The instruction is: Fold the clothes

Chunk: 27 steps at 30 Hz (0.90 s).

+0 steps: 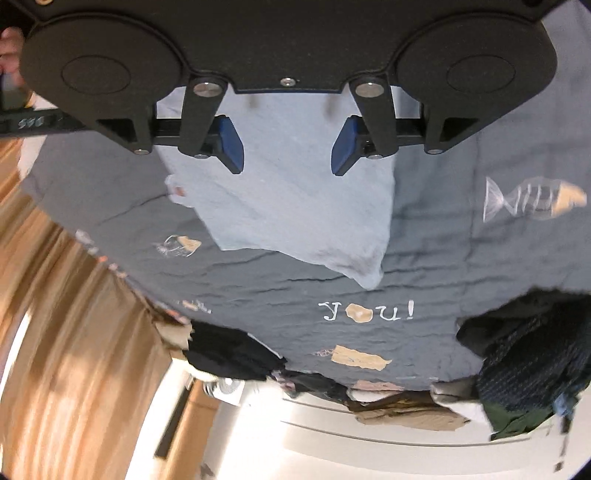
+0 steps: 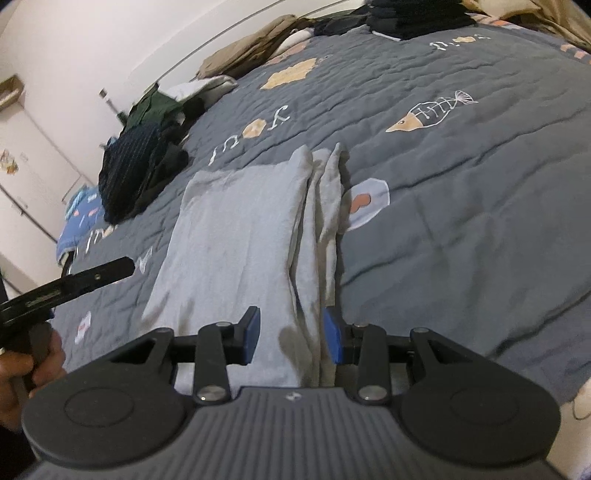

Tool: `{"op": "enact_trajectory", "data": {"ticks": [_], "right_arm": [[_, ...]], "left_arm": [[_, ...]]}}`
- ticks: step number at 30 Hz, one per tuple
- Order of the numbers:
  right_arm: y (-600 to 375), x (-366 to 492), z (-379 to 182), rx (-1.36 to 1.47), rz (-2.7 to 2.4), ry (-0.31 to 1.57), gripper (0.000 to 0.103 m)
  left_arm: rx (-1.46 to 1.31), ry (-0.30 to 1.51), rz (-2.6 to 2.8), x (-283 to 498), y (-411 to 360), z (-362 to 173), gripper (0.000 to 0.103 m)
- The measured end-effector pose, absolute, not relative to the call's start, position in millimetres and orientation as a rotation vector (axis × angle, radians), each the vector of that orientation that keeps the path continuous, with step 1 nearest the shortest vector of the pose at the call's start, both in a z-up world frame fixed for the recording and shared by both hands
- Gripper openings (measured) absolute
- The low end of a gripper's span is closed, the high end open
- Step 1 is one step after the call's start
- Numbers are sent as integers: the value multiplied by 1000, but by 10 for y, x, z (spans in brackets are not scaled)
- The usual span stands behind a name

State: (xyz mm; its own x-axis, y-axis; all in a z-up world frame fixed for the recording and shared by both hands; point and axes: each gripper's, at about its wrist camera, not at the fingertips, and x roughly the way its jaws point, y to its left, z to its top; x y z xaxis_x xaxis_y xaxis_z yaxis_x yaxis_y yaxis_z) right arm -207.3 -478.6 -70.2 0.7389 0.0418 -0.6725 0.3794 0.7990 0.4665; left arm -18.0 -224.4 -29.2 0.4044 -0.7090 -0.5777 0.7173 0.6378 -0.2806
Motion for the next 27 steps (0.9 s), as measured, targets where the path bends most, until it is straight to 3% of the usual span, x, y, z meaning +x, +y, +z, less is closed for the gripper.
{"op": "enact_trajectory", "data": {"ticks": [12, 15, 16, 20, 27], "right_arm": [[-4608, -2281, -833, 515, -93, 778, 37], [-4499, -2291, -853, 459, -64, 769, 36], [-4455, -2297, -850, 423, -52, 762, 34], [-4281, -2345, -826, 230, -22, 737, 5], [-4385, -2543, -653, 142, 20, 633, 1]], "left_arm": [[-59, 793, -775, -459, -2029, -492, 56], [-83, 777, -767, -494, -2005, -458, 62], [-86, 777, -763, -502, -1999, -456, 64], [-75, 785, -756, -531, -1996, -472, 64], [-60, 801, -736, -519, -1930, -508, 64]]}}
